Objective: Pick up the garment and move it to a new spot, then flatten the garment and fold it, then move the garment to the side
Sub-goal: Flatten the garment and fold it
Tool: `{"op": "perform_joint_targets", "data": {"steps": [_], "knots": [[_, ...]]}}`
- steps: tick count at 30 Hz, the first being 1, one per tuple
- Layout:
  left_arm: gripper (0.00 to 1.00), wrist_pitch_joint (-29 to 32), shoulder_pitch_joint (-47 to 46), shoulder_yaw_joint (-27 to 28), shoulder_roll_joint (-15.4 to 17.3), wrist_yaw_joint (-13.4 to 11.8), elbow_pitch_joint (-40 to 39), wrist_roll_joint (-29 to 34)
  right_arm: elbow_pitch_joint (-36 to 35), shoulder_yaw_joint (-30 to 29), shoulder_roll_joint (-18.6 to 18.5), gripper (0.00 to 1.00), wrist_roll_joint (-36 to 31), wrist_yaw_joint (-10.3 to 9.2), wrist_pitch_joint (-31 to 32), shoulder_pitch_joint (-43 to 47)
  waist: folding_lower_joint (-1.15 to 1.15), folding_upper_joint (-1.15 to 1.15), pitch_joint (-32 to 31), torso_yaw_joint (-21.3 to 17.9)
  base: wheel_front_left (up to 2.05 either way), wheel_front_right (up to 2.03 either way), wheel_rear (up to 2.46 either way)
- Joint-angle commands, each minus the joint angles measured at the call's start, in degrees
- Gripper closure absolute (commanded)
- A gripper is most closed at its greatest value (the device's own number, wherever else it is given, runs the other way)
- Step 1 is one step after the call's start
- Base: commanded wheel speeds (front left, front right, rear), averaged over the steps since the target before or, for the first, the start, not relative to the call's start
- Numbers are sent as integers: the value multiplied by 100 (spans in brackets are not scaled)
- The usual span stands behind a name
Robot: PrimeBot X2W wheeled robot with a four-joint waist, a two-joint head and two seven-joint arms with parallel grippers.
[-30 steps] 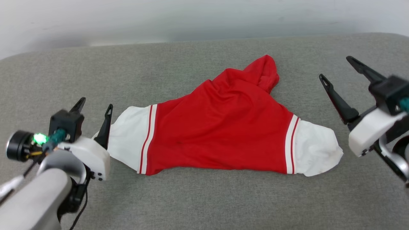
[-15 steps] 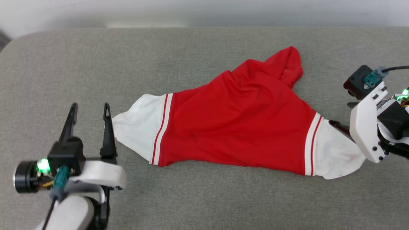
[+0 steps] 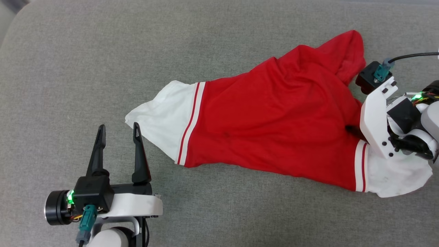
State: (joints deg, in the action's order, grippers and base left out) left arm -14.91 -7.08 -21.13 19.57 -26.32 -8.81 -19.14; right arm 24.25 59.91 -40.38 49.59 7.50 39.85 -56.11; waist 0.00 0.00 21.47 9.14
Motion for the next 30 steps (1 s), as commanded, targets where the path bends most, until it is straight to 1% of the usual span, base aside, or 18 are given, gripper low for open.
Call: {"op": "perform_joint_targets", "data": {"steps": [1, 5, 6, 11, 15, 19, 24, 27, 29, 30], "knots": [[0, -40, 37, 62, -83, 77, 23, 84, 106, 188, 78, 0, 57, -2, 26, 75, 0, 0, 100, 93, 0, 0, 0], [0, -41, 82, 290, -361, 363, 105, 309, 170, 681, 119, 0, 185, 0, -118, 148, 0, 0, 141, 126, 0, 0, 0], [0, -41, 87, 349, -416, 429, 131, 365, 136, 704, 105, 100, 207, 0, -253, 41, 0, 0, 138, 120, 0, 0, 0], [0, -41, 169, 621, -671, 723, 226, 583, 31, 489, -93, 100, 371, -4, -870, -695, 0, 0, 58, 78, 0, 0, 0], [0, -41, 195, 757, -856, 912, 231, 755, 187, 400, -90, 100, 437, -3, -1138, -1089, 0, 0, 73, 122, 0, 0, 0], [0, -40, 152, 814, -1037, 1101, 239, 904, 691, 294, 215, 100, 404, -3, -1392, -1412, 0, 0, 225, 210, 0, 0, 0], [0, -36, 26, 886, -1235, 1311, 288, 1062, 1577, 419, 760, 100, 265, -3, -1691, -1384, 0, 0, 431, 344, 0, 0, 0], [0, -36, -31, 952, -1315, 1384, 332, 1133, 2041, 666, 1018, 100, 305, 1, -1584, -1148, 0, 0, 454, 366, 0, 0, 0], [0, -36, -11, 991, -1369, 1420, 381, 1173, 2191, 850, 1109, 100, 377, 7, -1490, -983, 0, 0, 417, 356, 0, 0, 0], [0, -36, 19, 1024, -1381, 1432, 398, 1198, 2183, 915, 1114, 61, 396, 8, -1519, -961, 0, 0, 382, 330, 0, 0, 0]]}}
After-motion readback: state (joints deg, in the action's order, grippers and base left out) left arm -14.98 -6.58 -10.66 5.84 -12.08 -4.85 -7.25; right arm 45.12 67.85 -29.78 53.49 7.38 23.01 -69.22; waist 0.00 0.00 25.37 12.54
